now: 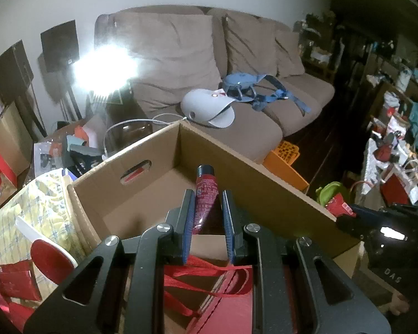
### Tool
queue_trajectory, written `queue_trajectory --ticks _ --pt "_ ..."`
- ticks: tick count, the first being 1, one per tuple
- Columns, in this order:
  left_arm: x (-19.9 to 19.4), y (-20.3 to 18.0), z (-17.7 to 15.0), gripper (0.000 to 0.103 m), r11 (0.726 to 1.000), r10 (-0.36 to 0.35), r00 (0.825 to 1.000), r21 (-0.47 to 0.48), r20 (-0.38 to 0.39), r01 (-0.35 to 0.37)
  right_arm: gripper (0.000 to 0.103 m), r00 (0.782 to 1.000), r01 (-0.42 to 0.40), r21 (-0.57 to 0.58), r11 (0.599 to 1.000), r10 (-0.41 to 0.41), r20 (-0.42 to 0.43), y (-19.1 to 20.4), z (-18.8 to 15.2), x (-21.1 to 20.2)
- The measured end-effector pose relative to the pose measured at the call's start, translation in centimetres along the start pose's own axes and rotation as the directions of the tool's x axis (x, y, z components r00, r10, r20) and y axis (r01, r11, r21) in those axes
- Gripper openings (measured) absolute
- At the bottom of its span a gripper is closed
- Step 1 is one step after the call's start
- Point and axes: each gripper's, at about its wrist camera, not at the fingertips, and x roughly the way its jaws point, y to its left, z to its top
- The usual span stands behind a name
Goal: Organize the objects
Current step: 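Lower the tube into the box with the left tool while the right tool lowers the packet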
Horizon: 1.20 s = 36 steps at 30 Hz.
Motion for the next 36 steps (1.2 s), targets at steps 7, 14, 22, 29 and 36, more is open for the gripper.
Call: queue_trajectory --ticks 7,14,22,29,36 --pt "0.3 0.3 -0.2 0.018 1.000 0.001 1.000 -0.005 -0.009 -0.001 0.017 1.000 0.003 0.017 1.000 -0.003 -0.006 -0.3 -0.1 0.1" --pt "1.2 0.2 -0.5 0.018 1.000 -0.006 0.999 -0.002 -0.036 0.006 0.017 0.999 0.028 0.011 1.000 -0.027 -0.031 -0.2 -0.1 0.7" --pt "2.0 0.0 -0.6 0.018 1.000 -0.003 0.997 0.009 -0.075 0.003 0.017 0.997 0.027 0.010 1.000 -0.026 -0.069 -0.3 -0.5 1.3" --pt "2.7 0.1 -0.9 0.018 1.000 0.007 0.993 -0.004 -0.115 -0.007 0.017 0.994 0.025 -0.001 1.000 -0.025 -0.104 -0.2 -0.8 1.9" --pt "3.4 -0.2 -1.2 0.018 1.000 0.009 0.988 0.003 -0.152 -0.009 0.017 0.991 0.023 -0.007 1.000 -0.023 -0.129 -0.1 -1.0 2.3"
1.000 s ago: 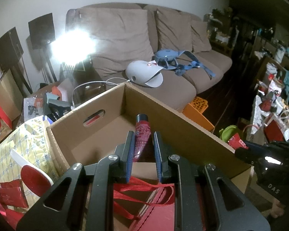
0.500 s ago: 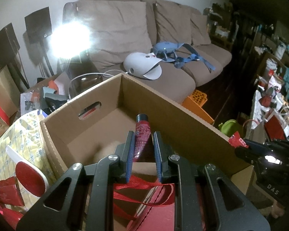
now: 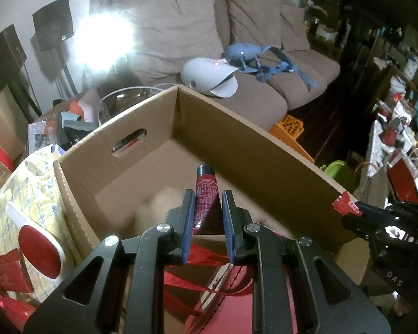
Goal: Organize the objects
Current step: 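Lower the tube into the box with the left tool while the right tool lowers the packet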
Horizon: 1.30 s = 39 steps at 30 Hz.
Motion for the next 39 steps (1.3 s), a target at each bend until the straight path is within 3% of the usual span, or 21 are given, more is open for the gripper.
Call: queue_trajectory --ticks 16,39 --pt "1.8 0.3 -0.5 0.018 0.998 0.056 0.995 -0.008 -0.079 -0.056 0.017 1.000 0.003 -0.005 1.000 -0.003 -0.011 -0.1 0.0 0.2" --pt "2.1 1.9 -0.5 0.018 0.996 0.035 0.993 -0.082 -0.110 -0.044 0.017 0.999 -0.021 -0.026 0.999 0.020 -0.045 0.5 -0.3 0.8"
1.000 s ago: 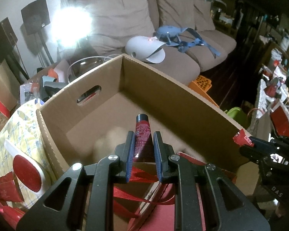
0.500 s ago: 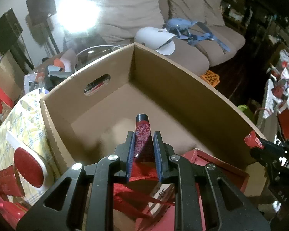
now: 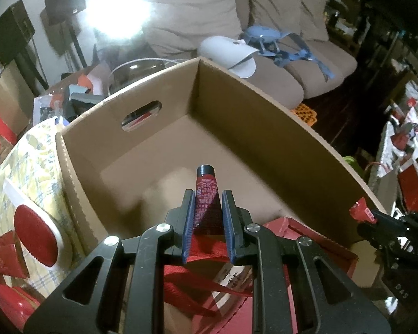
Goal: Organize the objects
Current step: 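Lower the tube into the box with the left tool while the right tool lowers the packet, then open the left tool releasing the tube while the right tool opens releasing the packet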
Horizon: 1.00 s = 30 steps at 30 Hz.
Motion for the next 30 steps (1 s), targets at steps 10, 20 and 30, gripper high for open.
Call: queue_trajectory --ticks 10,20,30 --pt "0.2 0.1 -0.1 0.018 1.000 -0.007 1.000 -0.013 -0.006 0.007 0.017 1.000 -0.004 -0.009 1.000 0.004 -0.010 0.2 0.0 0.2" --pt "-0.3 0.3 0.1 0.021 1.000 -0.011 1.000 -0.010 0.006 0.011 0.020 1.000 0.001 -0.017 1.000 -0.001 -0.028 0.4 -0.2 0.8" --pt "-1.1 -0.2 0.2 0.038 1.000 -0.007 0.999 0.013 0.043 0.007 0.032 1.000 0.003 0.004 1.000 -0.003 -0.026 -0.1 -0.1 0.7"
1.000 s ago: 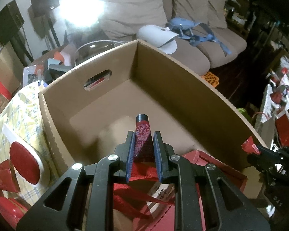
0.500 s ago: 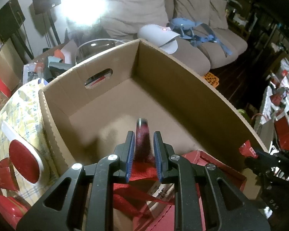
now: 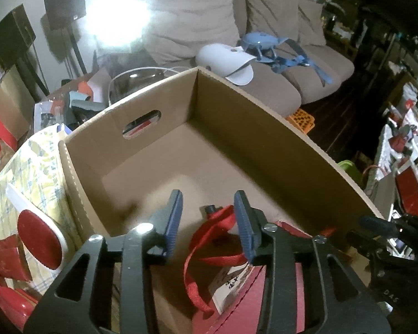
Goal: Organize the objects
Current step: 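Open the left tool releasing the tube while the right tool opens releasing the packet, then raise both open tools up out of the cardboard box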
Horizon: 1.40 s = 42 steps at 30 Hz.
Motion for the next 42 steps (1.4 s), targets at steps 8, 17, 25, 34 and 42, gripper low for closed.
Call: queue_trajectory --ticks 8,17,25,34,42 --pt "-0.4 -0.1 0.2 0.041 1.000 -0.002 1.000 0.001 0.018 0.001 0.044 0.999 -0.011 0.034 0.999 0.010 0.044 -0.6 0.3 -0.9" --pt "-1.4 0.0 0.4 0.045 1.000 -0.005 0.999 -0.010 0.047 0.005 0.049 0.991 -0.023 0.048 0.999 0.016 0.135 -0.7 0.8 -2.8" --pt "-2.5 0.2 0.6 0.046 1.000 -0.017 0.996 -0.011 0.084 0.018 0.052 0.983 -0.041 0.048 0.998 0.032 0.183 -0.2 1.1 -4.0" --pt "-6.5 -0.4 0.4 0.058 0.998 -0.010 0.969 0.057 0.245 -0.004 0.056 0.966 -0.062 0.036 0.997 0.051 0.254 0.6 1.3 -5.7" --pt "-9.7 1.3 0.1 0.063 0.998 0.042 0.951 0.031 0.306 -0.053 0.060 0.944 -0.068 0.038 0.997 0.053 0.325 1.0 1.6 -7.3"
